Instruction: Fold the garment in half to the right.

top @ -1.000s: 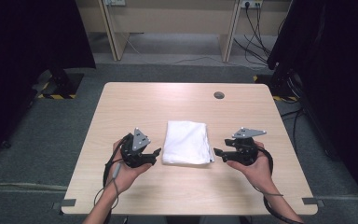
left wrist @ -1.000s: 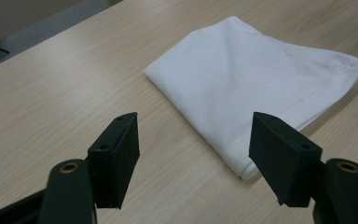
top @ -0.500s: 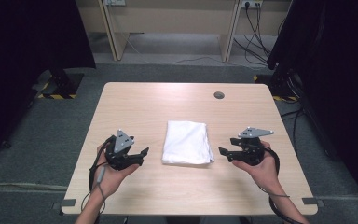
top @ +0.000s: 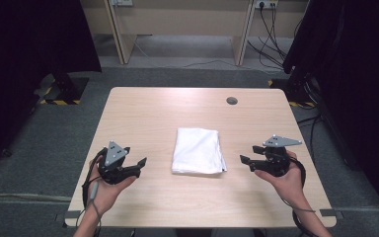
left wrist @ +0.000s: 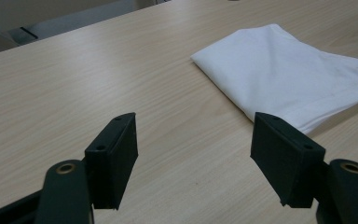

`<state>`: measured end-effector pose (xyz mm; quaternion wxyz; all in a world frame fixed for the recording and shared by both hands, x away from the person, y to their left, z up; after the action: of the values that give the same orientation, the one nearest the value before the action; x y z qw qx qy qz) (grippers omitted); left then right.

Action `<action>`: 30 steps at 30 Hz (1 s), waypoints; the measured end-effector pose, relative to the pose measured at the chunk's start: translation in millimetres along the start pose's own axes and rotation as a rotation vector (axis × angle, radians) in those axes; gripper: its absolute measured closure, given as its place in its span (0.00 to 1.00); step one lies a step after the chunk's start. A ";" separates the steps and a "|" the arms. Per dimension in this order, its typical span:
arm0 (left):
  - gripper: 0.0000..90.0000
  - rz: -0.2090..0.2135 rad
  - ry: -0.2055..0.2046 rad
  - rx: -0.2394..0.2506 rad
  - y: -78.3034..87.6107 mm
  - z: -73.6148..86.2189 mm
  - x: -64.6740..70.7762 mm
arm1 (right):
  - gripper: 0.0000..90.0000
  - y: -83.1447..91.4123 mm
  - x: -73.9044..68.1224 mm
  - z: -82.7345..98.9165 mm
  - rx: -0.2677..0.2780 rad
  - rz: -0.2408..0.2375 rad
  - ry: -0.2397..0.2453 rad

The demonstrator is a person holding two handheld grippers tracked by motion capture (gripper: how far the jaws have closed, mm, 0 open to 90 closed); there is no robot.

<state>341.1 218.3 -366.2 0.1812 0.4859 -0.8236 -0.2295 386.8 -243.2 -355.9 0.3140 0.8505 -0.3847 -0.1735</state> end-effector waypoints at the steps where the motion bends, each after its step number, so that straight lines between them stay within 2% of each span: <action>1: 0.35 -0.001 0.003 0.000 0.7 1.1 -0.7 | 0.38 1.3 0.9 1.0 0.000 0.001 -0.001; 11: 0.35 -0.023 0.024 0.007 9.9 12.3 -8.7 | 0.37 18.0 13.7 13.9 -0.005 0.031 -0.012; 20: 0.35 -0.058 0.036 0.019 17.8 23.0 -14.4 | 0.36 34.0 22.7 21.1 0.013 0.055 -0.030; 30: 0.34 -0.067 0.058 0.027 26.7 33.8 -19.0 | 0.36 44.7 28.8 30.9 0.019 0.074 -0.045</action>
<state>313.1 253.2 -380.8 0.1906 0.5222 -0.8042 -0.2102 364.3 -300.2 -350.6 0.3031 0.8346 -0.4244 -0.1772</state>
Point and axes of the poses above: each handheld gripper's, and its own axes: y roughly backward along the jaws, z roughly out of its underside, x roughly to its right, the point moved 1 cm from there along -y, roughly forward along the jaws, and after that the axes turned 4 degrees about y, right-handed, at the moved point
